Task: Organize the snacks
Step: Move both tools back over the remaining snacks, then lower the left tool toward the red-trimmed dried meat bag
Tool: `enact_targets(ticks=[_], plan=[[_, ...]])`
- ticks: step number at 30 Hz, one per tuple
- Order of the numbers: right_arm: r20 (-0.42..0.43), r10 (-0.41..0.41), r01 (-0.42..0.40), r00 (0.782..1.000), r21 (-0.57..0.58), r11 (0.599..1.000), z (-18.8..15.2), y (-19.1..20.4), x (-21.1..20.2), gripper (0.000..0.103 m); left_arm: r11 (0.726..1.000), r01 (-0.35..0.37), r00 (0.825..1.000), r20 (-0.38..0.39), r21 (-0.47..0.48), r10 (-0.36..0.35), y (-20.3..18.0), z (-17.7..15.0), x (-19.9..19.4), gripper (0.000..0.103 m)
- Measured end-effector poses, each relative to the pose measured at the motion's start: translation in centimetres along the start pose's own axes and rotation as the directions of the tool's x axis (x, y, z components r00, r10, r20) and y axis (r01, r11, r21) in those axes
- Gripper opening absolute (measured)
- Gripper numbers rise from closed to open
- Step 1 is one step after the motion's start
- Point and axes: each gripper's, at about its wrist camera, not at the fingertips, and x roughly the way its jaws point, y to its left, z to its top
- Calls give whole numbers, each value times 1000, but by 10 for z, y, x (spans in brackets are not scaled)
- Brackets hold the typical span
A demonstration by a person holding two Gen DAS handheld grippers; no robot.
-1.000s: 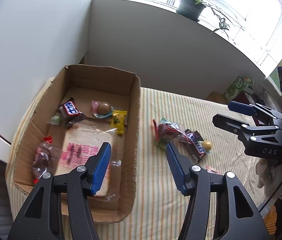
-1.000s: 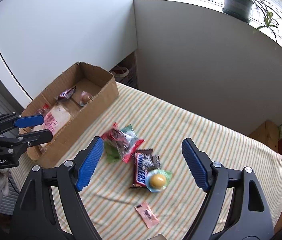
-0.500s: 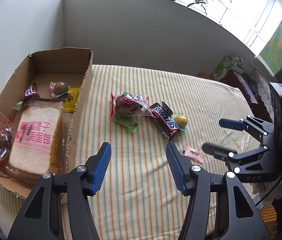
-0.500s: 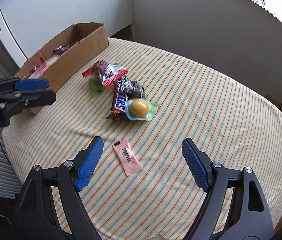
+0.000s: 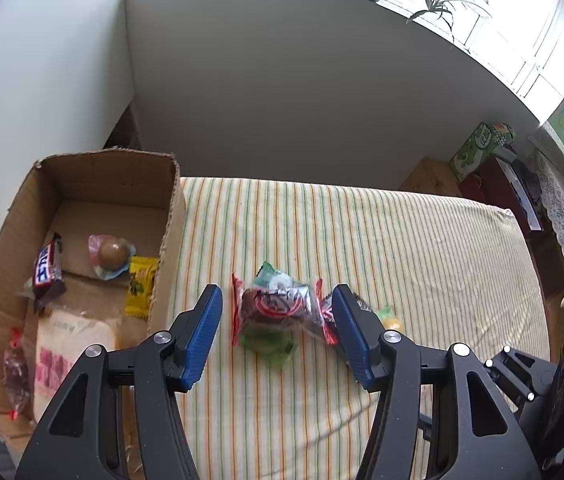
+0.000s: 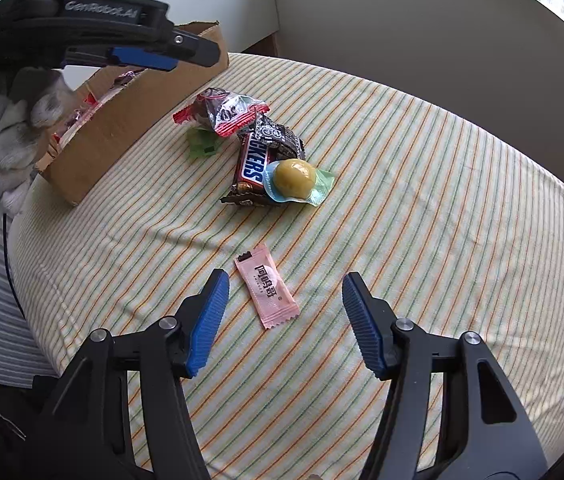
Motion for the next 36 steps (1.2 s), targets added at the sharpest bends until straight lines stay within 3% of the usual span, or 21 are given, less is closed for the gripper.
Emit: enact_targets(ticks=[3,5,10,22,27,31,34,36], plan=[[3,8,-9,1000,13,1000,-1,-4,1,61,1000,-26,999,-32,5,27,-3,11,23,53],[2,17,-17,1000,16,1000,-1,-5,2,61,999,-48,997,-58,14,49,-5,14,39,43],[-14,31,-31,999,-3,1000,-2,-3,11,61,996,-75,990,-116,46,80,-7,9,66,32],[-28,15,-15,1000,-12,1000,-4,-8,17,61,979,-23,986,-157,200,55,-37,-38,55,23],[-32,3,-4,999,-19,1000,-8,-10,11,61,981,7,987,-156,194,24,-34,-53,42,23],[-30,-7,6,1000,-37,999,-9,-9,5,61,989,-20,996,-80,145,32,-23,-53,13,24],[-37,-6,4,999,-63,998,-8,-6,6,61,995,1,999,-32,101,3,-12,-57,-14,37],[-44,-11,7,999,-85,996,-7,-4,9,61,996,17,999,-39,84,-14,-7,-65,-24,42]])
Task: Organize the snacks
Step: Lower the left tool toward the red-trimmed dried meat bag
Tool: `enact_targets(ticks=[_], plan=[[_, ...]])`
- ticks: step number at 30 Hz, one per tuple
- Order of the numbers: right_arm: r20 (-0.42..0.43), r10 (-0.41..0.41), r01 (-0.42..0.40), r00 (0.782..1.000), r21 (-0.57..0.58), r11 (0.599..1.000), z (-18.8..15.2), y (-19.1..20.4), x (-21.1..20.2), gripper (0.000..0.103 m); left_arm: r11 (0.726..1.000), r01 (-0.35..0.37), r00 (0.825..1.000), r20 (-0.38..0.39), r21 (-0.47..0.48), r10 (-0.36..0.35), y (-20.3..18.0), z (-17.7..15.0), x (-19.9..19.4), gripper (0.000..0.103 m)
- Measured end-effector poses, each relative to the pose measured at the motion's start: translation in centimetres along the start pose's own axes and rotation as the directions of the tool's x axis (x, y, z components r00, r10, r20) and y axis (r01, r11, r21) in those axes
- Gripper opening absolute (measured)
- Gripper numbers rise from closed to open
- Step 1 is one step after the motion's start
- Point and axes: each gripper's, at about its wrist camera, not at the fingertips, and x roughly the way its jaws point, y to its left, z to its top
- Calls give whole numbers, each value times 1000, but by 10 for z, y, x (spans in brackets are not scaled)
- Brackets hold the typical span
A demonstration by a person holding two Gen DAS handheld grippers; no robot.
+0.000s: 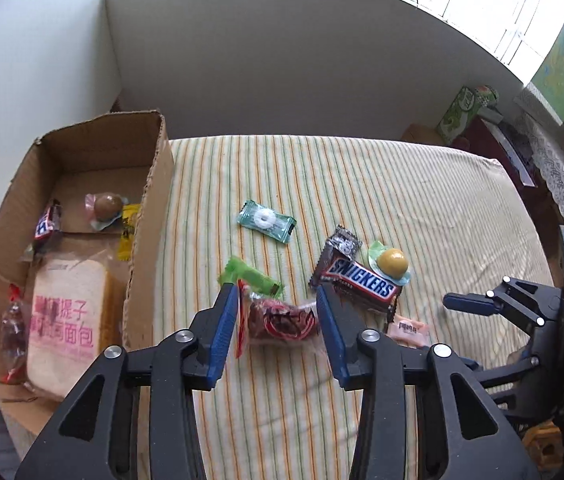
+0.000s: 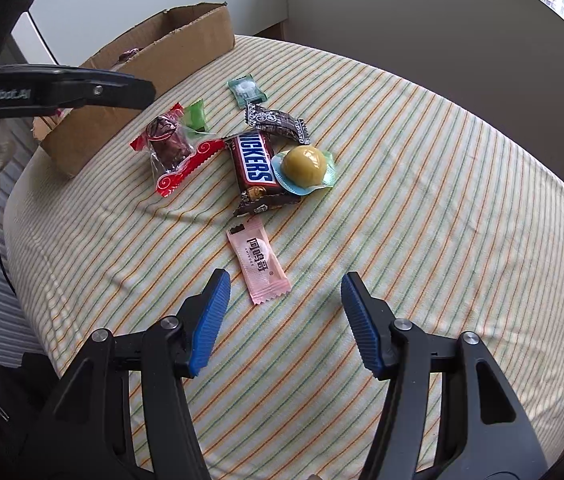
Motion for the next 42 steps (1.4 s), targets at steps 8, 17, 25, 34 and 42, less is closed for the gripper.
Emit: enact_targets(ticks=[8,17,25,34,42], plan=[[-11,5,-5,1000,-40,999,5,6,10,61,988,66,992,-101,-138,-80,10,-17,23,63],[1,20,-20,1000,-24,1000,2,3,8,61,988,31,996,-76,-151,-43,-3,6,32,66],[15,29,-28,999,-11,1000,4,-1,9,61,999,-42,997,-58,-10,42,-23,13,31,65],[23,31,-31,999,1,1000,-4,-3,4,61,999,-41,986,-160,9,41,-27,37,74,42],[20,35,-34,999,-13,999,-4,-1,6,61,999,27,979,-203,17,-23,-31,2,65,41]])
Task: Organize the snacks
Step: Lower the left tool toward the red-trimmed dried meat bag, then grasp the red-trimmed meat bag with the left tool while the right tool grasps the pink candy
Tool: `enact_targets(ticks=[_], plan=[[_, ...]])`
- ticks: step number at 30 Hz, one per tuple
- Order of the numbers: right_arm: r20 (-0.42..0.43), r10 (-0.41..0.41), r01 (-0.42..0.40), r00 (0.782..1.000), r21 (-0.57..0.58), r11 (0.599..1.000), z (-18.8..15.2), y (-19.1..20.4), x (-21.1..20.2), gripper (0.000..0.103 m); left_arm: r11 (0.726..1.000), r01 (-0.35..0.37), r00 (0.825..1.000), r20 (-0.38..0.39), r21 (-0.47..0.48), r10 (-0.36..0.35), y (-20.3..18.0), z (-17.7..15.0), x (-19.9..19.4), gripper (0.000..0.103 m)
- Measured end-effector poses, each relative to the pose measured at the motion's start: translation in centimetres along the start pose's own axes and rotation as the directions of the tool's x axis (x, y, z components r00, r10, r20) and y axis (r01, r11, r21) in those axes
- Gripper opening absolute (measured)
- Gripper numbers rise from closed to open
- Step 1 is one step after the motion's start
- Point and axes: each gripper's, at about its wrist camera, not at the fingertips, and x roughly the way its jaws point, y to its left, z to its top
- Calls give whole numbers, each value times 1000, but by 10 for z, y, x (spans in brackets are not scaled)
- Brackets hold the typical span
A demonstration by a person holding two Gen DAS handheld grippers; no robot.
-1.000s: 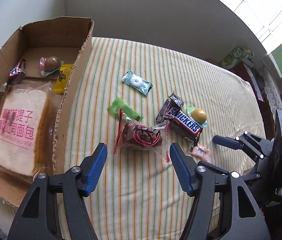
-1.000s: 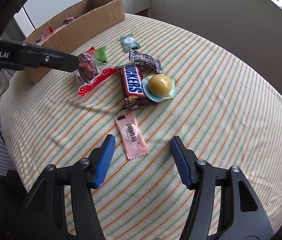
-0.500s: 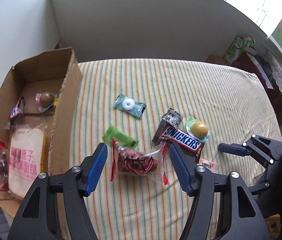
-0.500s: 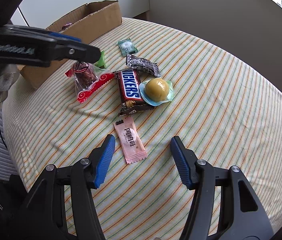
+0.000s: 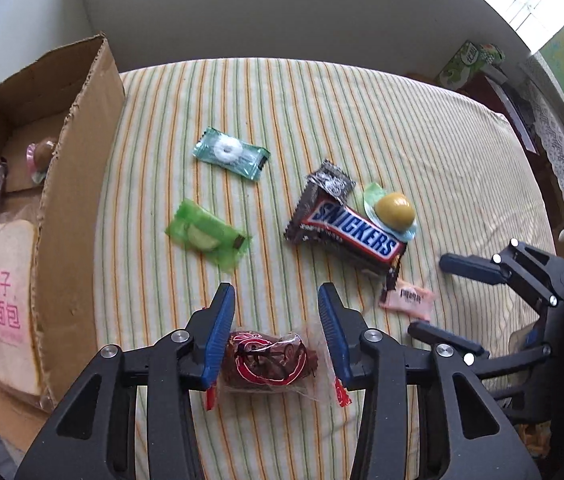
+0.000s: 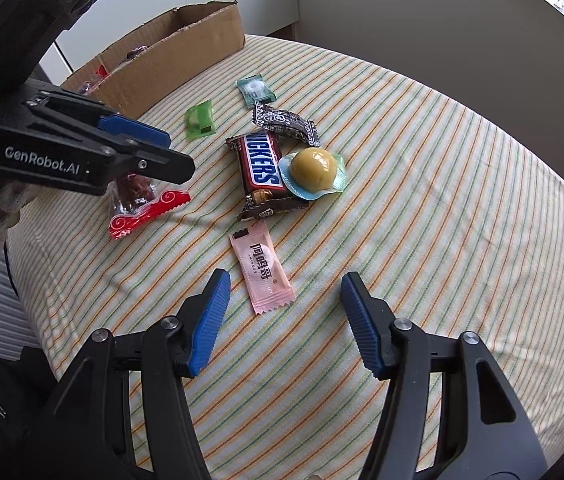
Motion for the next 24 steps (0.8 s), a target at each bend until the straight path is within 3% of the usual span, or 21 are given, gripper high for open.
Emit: enact_targets(ticks=[2,8,12,15,17,19,24], plan=[[-1,-3,3,1000,-3,1000,1,1,0,61,999,-36,999,36,3,36,-1,-3,-7,41],[-2,-4,4,1000,-19,1000,1,4,-3,61,999,-6,992,129,-40,11,8,-20,-50,43],[0,-3,3,1000,-21,1000,3,4,-1,61,989,114,992,63,-97,-108,11,-48,-44,48],[2,0,0,1000,-15,1000,3,4,-1,61,979,154,988,33,-134,-151,12,-54,-30,48],[4,2,-2,1000,-10,1000,3,3,-1,61,978,146,989,33,-150,-143,13,-52,-23,50],[5,2,-2,1000,-8,1000,2,2,-1,61,975,139,990,26,-176,-136,17,-47,-16,59],[1,1,-1,1000,-10,1000,3,1,-1,61,975,93,996,38,-200,-87,24,-30,-8,59]])
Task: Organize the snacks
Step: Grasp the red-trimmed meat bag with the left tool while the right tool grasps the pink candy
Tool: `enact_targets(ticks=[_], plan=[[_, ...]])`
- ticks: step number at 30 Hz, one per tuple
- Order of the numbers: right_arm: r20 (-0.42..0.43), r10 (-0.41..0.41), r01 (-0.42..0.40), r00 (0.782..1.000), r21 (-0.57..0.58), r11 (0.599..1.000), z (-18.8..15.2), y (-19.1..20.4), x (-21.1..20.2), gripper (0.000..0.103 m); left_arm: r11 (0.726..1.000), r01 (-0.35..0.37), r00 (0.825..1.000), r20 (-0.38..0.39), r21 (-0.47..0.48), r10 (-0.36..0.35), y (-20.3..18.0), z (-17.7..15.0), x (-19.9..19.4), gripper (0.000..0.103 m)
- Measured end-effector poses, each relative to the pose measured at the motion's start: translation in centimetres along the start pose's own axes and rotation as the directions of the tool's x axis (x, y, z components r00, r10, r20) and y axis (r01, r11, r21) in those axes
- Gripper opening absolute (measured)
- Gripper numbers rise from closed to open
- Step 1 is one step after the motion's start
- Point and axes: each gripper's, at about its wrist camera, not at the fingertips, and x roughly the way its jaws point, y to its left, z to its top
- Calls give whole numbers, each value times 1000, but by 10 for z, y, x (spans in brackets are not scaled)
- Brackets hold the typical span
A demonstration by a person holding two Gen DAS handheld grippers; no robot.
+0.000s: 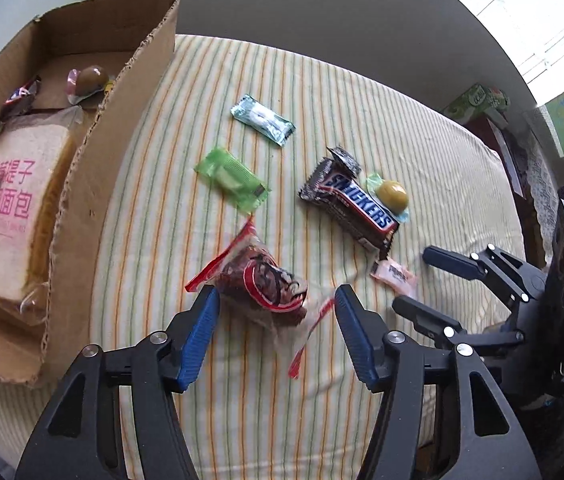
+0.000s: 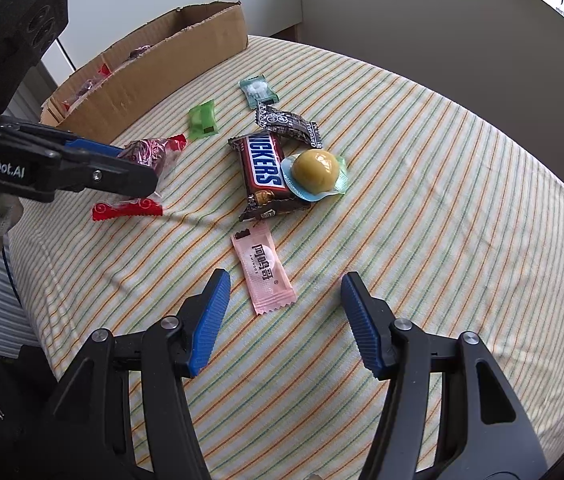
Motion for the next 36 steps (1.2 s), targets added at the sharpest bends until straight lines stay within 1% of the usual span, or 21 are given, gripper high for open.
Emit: enact_targets(ticks=[3,5,7,9,11,13,15,16,17,18,20,21,23,24,26,27,33,36], plan=[[-3,-8,8,1000,-11,1000,3,1,2,61,1000,-17,1000,-1,6,17,-5,7,7,59],[-7,-14,13,1000,-16,1000,6,2,4,61,998,-48,999,4,44,48,-16,9,11,59],[-10,-21,21,1000,-25,999,7,3,5,61,991,-95,995,10,97,95,-28,9,14,59],[-14,-30,30,999,-34,999,8,5,7,61,975,-150,989,20,166,149,-42,7,20,59],[-19,-40,39,999,-46,998,9,7,8,61,951,-208,978,33,230,206,-53,3,26,59],[-25,-49,47,998,-60,997,10,9,9,61,938,-234,972,35,257,233,-54,0,30,59],[-33,-57,55,998,-78,995,12,12,11,61,941,-229,973,27,251,229,-51,0,33,57],[-38,-61,58,997,-89,994,13,14,12,61,942,-226,974,25,248,227,-49,0,34,54],[-43,-64,59,997,-101,993,14,15,13,61,944,-222,975,27,246,222,-49,0,35,53],[-50,-69,63,996,-113,992,15,17,14,61,945,-217,976,30,246,217,-39,-3,30,51],[-68,-63,53,996,-130,990,18,20,15,50,942,-218,976,35,253,216,-36,-4,28,40],[-78,-64,53,995,-138,989,20,22,16,46,942,-216,976,35,256,214,-32,-6,24,38],[-96,-66,50,993,-160,986,23,29,17,34,942,-213,977,37,260,210,-34,-5,24,36],[-103,-67,49,992,-170,984,23,32,18,31,942,-212,977,39,261,210,-34,-7,22,36],[-115,-64,42,991,-177,983,25,36,19,21,940,-212,977,42,266,208,-32,-8,20,34],[-118,-61,40,991,-172,984,25,36,19,21,940,-209,978,41,269,205,-23,-9,8,34],[-108,-60,46,992,-127,991,20,31,12,20,942,-199,980,50,270,192,-18,-18,-3,32],[-96,-58,47,994,-108,993,18,29,3,20,946,-187,982,60,266,177,-19,-23,-7,31]])
